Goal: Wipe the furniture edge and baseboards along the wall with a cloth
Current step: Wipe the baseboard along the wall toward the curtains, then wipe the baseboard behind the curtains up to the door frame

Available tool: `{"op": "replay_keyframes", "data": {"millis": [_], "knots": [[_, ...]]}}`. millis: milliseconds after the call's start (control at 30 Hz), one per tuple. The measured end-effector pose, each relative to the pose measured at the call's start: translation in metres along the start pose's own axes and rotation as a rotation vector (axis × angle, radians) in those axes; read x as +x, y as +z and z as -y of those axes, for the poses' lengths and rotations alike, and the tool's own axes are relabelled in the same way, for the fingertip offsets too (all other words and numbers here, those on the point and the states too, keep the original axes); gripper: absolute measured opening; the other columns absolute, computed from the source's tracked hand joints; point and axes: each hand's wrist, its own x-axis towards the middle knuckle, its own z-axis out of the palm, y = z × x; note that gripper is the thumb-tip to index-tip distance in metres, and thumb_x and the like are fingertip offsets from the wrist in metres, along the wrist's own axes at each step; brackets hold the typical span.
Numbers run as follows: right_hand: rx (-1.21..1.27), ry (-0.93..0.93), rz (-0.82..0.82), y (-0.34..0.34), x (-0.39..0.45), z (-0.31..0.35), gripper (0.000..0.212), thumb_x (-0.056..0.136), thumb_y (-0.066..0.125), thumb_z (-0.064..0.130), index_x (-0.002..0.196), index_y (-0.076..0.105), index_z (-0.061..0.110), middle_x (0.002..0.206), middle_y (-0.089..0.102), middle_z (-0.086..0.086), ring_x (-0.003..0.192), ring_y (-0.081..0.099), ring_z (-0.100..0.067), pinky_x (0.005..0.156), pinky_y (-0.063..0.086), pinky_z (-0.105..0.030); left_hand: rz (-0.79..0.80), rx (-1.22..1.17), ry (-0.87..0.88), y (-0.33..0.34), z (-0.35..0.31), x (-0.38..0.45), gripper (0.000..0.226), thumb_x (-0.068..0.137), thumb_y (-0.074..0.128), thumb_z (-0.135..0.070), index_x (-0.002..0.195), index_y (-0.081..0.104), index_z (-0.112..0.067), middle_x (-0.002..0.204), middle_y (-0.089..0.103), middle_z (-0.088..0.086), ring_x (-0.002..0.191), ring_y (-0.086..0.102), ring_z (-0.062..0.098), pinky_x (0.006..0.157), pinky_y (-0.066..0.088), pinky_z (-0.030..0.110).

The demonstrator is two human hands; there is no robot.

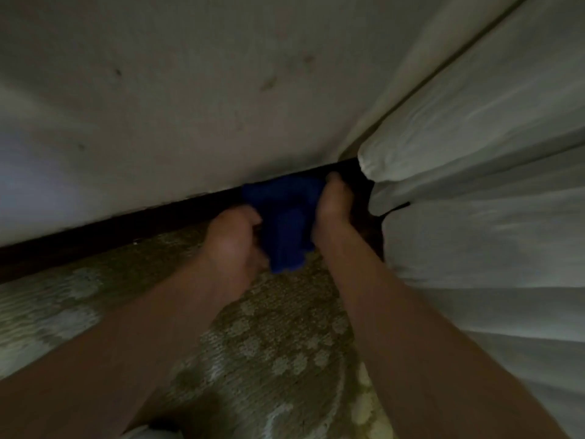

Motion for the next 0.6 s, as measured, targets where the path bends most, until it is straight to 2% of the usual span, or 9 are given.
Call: {"op": "replay_keyframes", "data": {"millis": [33, 100, 167, 233, 300, 367, 433, 500, 600], "knots": [[-0.017, 0.014, 0.087, -0.002, -0.004, -0.016, 0.029, 0.072, 0.050, 0.030, 0.092, 0.064, 0.016, 0.100, 0.062, -0.008, 0.094, 0.058, -0.025, 0.081, 0.048, -0.037, -0.022, -0.031, 0.007, -0.013, 0.001, -0.007, 0.041, 0.098, 0.033, -0.016, 0.125, 0.055, 0.005, 0.121, 0.061, 0.017, 0.111, 0.058, 0.029, 0.095, 0.046, 0.042], [0.017, 0.076, 0.219, -0.008, -0.021, -0.043, 0.013, 0.065, 0.051, 0.024, 0.074, 0.057, 0.017, 0.083, 0.055, -0.010, 0.080, 0.053, -0.027, 0.069, 0.043, -0.035, -0.061, -0.086, 0.081, -0.038, 0.000, -0.022, 0.046, 0.097, 0.031, -0.031, 0.122, 0.062, -0.008, 0.116, 0.068, 0.014, 0.104, 0.067, 0.027, 0.096, 0.047, 0.038], [0.092, 0.130, 0.303, -0.020, -0.052, -0.057, 0.020, 0.061, 0.057, 0.026, 0.078, 0.059, 0.015, 0.086, 0.057, -0.014, 0.083, 0.057, -0.031, 0.070, 0.045, -0.038, -0.046, -0.117, 0.124, -0.057, -0.004, -0.039, 0.052, 0.095, 0.033, -0.048, 0.113, 0.069, -0.015, 0.110, 0.072, 0.007, 0.095, 0.072, 0.024, 0.097, 0.049, 0.036], [0.155, 0.170, 0.383, -0.043, -0.072, -0.064, 0.025, 0.073, 0.060, 0.027, 0.095, 0.061, 0.016, 0.097, 0.063, -0.014, 0.091, 0.063, -0.033, 0.073, 0.050, -0.040, 0.016, 0.052, 0.039, -0.065, 0.000, -0.055, 0.061, 0.091, 0.040, -0.061, 0.109, 0.074, -0.014, 0.108, 0.074, 0.009, 0.095, 0.073, 0.024, 0.089, 0.057, 0.040], [0.237, 0.195, 0.469, -0.078, -0.093, -0.062, 0.018, 0.090, 0.054, 0.019, 0.107, 0.060, 0.019, 0.100, 0.067, -0.011, 0.088, 0.066, -0.028, 0.072, 0.054, -0.038, 0.061, 0.279, -0.045, -0.062, 0.011, -0.069, 0.043, 0.092, 0.050, -0.048, 0.104, 0.074, -0.014, 0.102, 0.076, 0.009, 0.085, 0.075, 0.021, 0.072, 0.061, 0.036], [0.338, 0.220, 0.543, -0.117, -0.121, -0.056, 0.029, 0.091, 0.050, 0.012, 0.117, 0.060, 0.020, 0.100, 0.069, -0.009, 0.085, 0.068, -0.024, 0.069, 0.055, -0.036, 0.057, 0.412, -0.023, -0.057, 0.026, -0.081, 0.022, 0.092, 0.053, -0.022, 0.100, 0.071, -0.012, 0.093, 0.077, 0.009, 0.074, 0.075, 0.019, 0.059, 0.061, 0.029], [0.487, 0.275, 0.584, -0.153, -0.147, -0.057, 0.046, 0.080, 0.050, 0.007, 0.124, 0.059, 0.015, 0.103, 0.071, -0.009, 0.085, 0.071, -0.022, 0.068, 0.059, -0.032, 0.101, 0.447, 0.019, -0.051, 0.042, -0.092, 0.028, 0.083, 0.050, -0.003, 0.105, 0.066, -0.005, 0.097, 0.075, 0.014, 0.078, 0.074, 0.020, 0.058, 0.060, 0.028], [0.576, 0.367, 0.582, -0.185, -0.165, -0.070, 0.049, 0.072, 0.046, 0.005, 0.117, 0.065, 0.007, 0.104, 0.072, -0.012, 0.085, 0.072, -0.025, 0.070, 0.058, -0.035, 0.136, 0.446, 0.053, -0.049, 0.056, -0.107, 0.033, 0.076, 0.047, 0.007, 0.103, 0.064, -0.002, 0.098, 0.073, 0.016, 0.077, 0.073, 0.020, 0.057, 0.059, 0.028], [0.597, 0.507, 0.518, -0.214, -0.193, -0.093, 0.037, 0.086, 0.051, 0.021, 0.113, 0.072, 0.008, 0.110, 0.072, -0.016, 0.091, 0.071, -0.032, 0.079, 0.053, -0.041, 0.233, 0.500, -0.065, -0.045, 0.075, -0.125, 0.048, 0.059, 0.078, -0.017, 0.103, 0.071, 0.000, 0.102, 0.073, 0.016, 0.078, 0.073, 0.024, 0.057, 0.059, 0.031]]}}
